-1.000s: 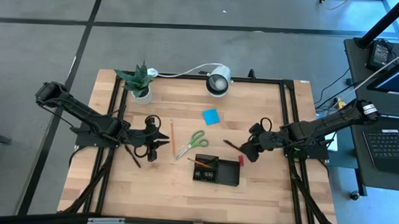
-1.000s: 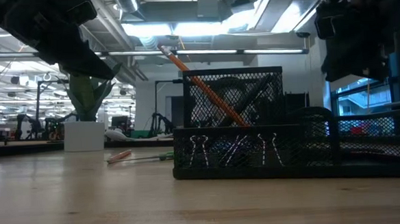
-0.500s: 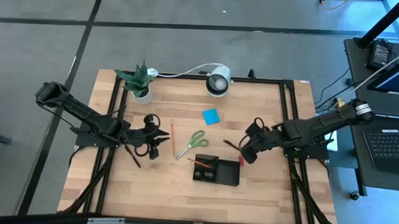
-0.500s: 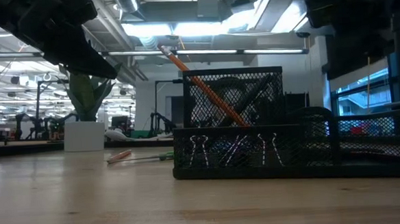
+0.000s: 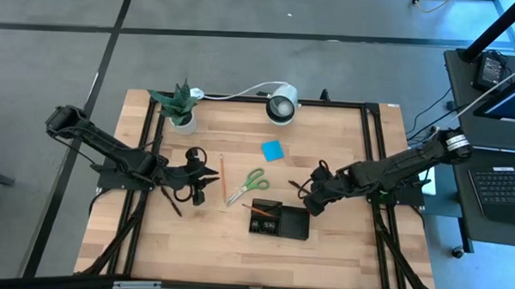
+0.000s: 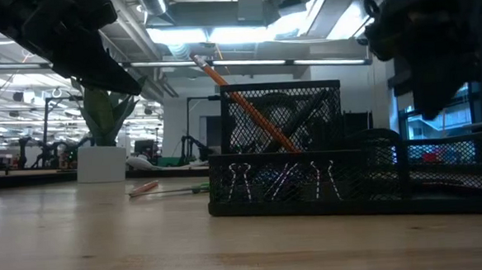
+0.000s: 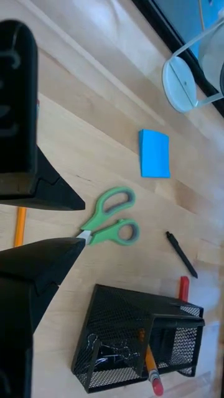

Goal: Pick and place office supplies into organizer
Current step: Put the eraser into the desk organizer

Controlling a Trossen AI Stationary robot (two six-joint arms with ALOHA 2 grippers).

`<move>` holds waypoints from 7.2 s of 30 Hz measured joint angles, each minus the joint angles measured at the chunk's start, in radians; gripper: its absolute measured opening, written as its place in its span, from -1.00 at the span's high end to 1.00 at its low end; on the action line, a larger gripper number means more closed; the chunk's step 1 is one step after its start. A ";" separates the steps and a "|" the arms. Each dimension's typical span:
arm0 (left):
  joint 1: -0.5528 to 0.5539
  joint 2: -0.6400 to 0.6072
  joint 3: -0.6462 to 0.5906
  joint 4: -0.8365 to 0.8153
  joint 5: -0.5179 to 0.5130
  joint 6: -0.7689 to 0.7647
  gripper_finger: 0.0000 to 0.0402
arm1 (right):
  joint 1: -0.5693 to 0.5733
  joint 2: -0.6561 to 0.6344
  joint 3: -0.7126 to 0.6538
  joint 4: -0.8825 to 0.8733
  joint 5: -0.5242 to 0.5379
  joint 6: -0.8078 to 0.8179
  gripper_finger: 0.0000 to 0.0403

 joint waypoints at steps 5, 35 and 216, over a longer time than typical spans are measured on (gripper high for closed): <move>0.000 0.000 0.000 0.000 0.000 0.000 0.63 | 0.000 0.044 -0.007 0.021 0.000 -0.005 0.34; 0.000 0.000 0.000 0.000 0.002 -0.026 0.63 | 0.000 0.274 -0.008 0.098 -0.078 0.149 0.32; 0.000 0.000 0.000 -0.026 0.010 0.082 0.63 | 0.203 0.653 0.418 0.427 0.329 -0.629 0.33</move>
